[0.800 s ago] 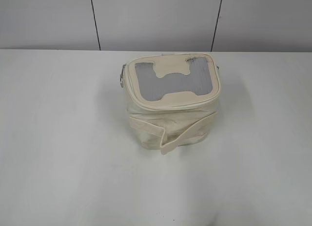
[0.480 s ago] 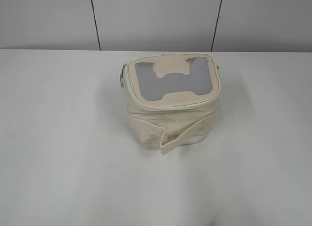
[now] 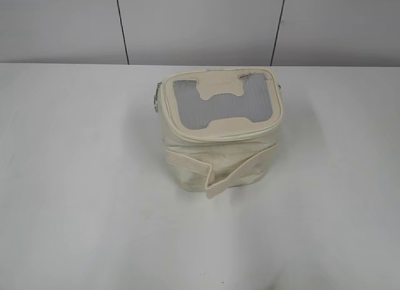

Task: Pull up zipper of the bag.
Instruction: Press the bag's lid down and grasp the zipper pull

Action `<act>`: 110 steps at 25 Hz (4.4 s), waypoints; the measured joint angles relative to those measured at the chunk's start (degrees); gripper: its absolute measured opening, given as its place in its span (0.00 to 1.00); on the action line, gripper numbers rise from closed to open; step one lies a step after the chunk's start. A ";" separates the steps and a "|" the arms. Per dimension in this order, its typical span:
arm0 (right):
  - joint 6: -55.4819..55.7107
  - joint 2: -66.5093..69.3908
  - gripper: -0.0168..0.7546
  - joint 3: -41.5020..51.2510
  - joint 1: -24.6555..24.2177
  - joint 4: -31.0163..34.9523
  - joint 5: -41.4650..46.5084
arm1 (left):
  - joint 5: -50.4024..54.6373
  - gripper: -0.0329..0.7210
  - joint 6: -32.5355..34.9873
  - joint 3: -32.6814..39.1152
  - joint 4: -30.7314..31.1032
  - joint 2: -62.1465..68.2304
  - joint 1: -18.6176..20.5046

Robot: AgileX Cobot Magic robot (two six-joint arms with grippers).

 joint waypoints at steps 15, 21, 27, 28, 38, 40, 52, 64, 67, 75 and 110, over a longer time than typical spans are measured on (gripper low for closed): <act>0.12 0.00 0.69 0.00 0.00 7.02 -0.36 | 0.00 0.35 0.00 0.00 -1.55 0.00 0.00; -7.51 13.84 0.65 -0.23 0.00 19.42 -4.72 | -0.05 0.35 0.00 0.00 -3.08 0.00 0.00; -42.76 46.93 0.65 -6.96 0.00 41.85 -18.82 | -0.10 0.35 0.00 0.00 -3.86 0.00 0.00; -49.75 54.45 0.65 -10.08 0.00 45.36 -19.59 | -0.10 0.35 0.00 0.00 -3.97 0.00 0.00; -67.69 107.44 0.65 -56.87 9.61 52.42 -11.54 | -0.15 0.35 0.00 0.00 -4.08 0.00 0.00; -64.73 114.43 0.65 -65.34 10.82 50.10 -5.93 | -0.15 0.35 0.00 0.00 -4.08 0.00 0.00; -55.28 132.98 0.65 -86.85 13.61 43.22 6.72 | -0.26 0.36 0.00 0.00 -3.65 0.00 0.00; -55.28 135.57 0.10 -87.27 13.78 40.91 7.24 | -28.27 0.36 11.33 -0.92 -26.78 24.57 -5.90; -55.28 135.57 0.10 -87.27 13.78 40.92 7.31 | -35.20 0.36 26.20 -1.89 -40.18 39.48 -11.10; -55.21 135.57 0.09 -87.27 13.78 41.11 7.37 | -18.33 0.36 76.64 -15.43 -76.08 78.63 -4.77; -53.71 135.57 0.09 -87.27 13.58 40.66 7.04 | -18.53 0.40 132.57 -33.96 -89.25 114.58 -10.93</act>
